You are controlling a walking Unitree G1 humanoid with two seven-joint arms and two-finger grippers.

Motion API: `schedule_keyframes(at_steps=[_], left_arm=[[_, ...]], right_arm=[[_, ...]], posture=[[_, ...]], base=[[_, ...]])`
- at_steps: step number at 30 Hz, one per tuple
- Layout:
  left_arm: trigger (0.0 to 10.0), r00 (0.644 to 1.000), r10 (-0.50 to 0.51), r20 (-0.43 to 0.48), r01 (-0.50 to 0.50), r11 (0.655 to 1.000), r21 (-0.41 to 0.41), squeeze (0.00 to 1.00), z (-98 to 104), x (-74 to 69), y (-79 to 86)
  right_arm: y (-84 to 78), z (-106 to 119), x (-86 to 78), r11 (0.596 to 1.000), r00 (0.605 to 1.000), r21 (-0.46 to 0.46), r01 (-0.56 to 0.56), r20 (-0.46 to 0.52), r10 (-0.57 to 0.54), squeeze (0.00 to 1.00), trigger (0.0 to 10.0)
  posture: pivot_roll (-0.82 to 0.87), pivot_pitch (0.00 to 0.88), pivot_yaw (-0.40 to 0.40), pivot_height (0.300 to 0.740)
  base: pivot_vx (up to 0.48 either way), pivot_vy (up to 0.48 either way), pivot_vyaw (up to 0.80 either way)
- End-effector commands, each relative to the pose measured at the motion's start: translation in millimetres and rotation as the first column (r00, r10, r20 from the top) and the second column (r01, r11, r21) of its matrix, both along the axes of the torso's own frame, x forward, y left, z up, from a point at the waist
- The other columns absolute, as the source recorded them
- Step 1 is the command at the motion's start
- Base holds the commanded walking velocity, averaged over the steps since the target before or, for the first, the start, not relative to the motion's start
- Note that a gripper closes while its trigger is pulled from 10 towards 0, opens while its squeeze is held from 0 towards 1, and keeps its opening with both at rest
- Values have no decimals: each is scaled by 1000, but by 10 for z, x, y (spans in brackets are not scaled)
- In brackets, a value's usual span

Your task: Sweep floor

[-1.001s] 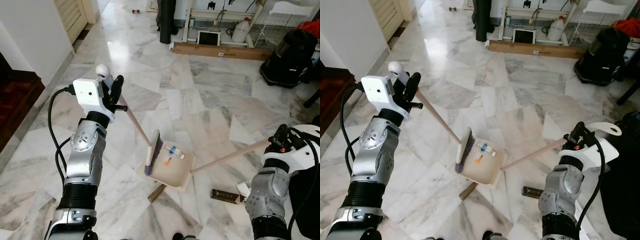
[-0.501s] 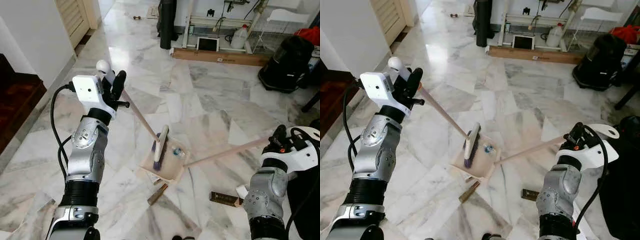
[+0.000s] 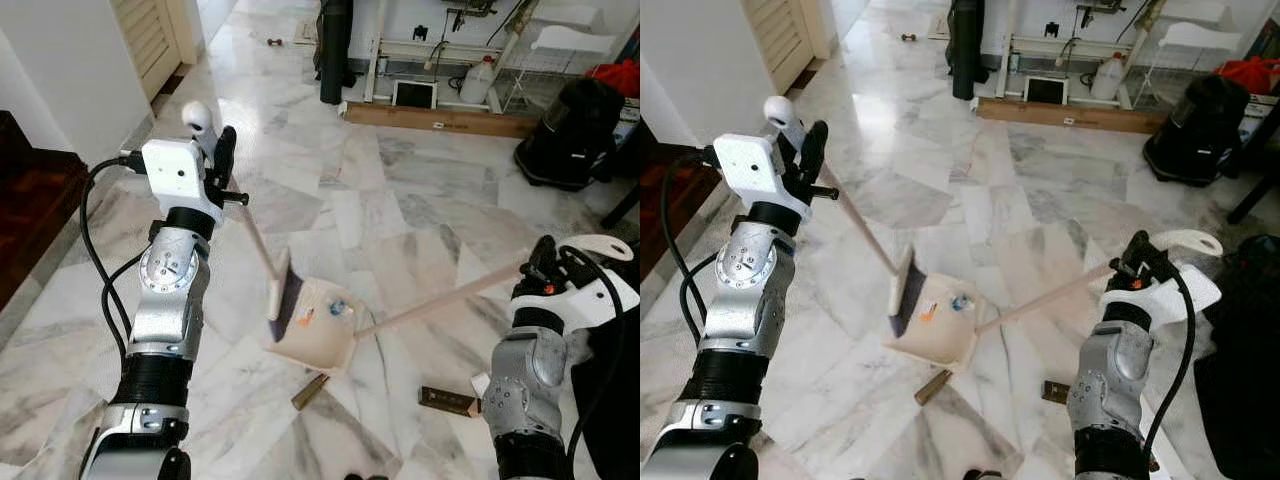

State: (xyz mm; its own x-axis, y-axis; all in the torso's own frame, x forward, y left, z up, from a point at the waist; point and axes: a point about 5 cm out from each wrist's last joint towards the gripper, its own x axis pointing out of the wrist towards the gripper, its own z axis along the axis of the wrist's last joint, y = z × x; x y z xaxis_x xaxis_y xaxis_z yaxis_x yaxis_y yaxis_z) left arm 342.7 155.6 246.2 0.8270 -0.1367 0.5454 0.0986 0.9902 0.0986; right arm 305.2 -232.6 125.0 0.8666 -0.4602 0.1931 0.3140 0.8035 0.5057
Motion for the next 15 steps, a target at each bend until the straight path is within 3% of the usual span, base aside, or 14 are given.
schedule_keyframes(at_steps=[1, 2, 5, 11, 15], left_arm=[[10000, 998, 28, 58, -33, 995, 97, 0, 72, -27, 13], [10000, 997, 41, 64, -49, 990, 135, 0, 22, -46, 1], [10000, 994, 82, 73, -91, 987, 135, 0, -3, -63, 40], [10000, 967, 224, 122, -234, 970, 71, 0, 93, -68, 240], [10000, 972, 206, 117, -215, 974, 67, 0, 95, -60, 234]], right_arm=[[-88, 196, -41, 999, 996, -35, 40, 86, -37, 0, 10000], [-92, 217, -45, 998, 995, -39, 41, 90, -37, 0, 10000], [-98, 242, -54, 998, 995, -51, 39, 94, -35, 0, 10000], [-120, 258, -72, 997, 995, -61, 44, 92, -38, 0, 10000], [-111, 254, -77, 997, 995, -60, 44, 88, -39, 0, 10000]], posture=[[93, 52, -41, 740], [91, 52, -43, 740], [88, 52, -47, 740], [93, 52, -47, 740], [95, 53, -46, 740]], base=[[0, 0, 0], [0, 0, 0], [0, 0, 0], [0, 0, 0], [0, 0, 0]])
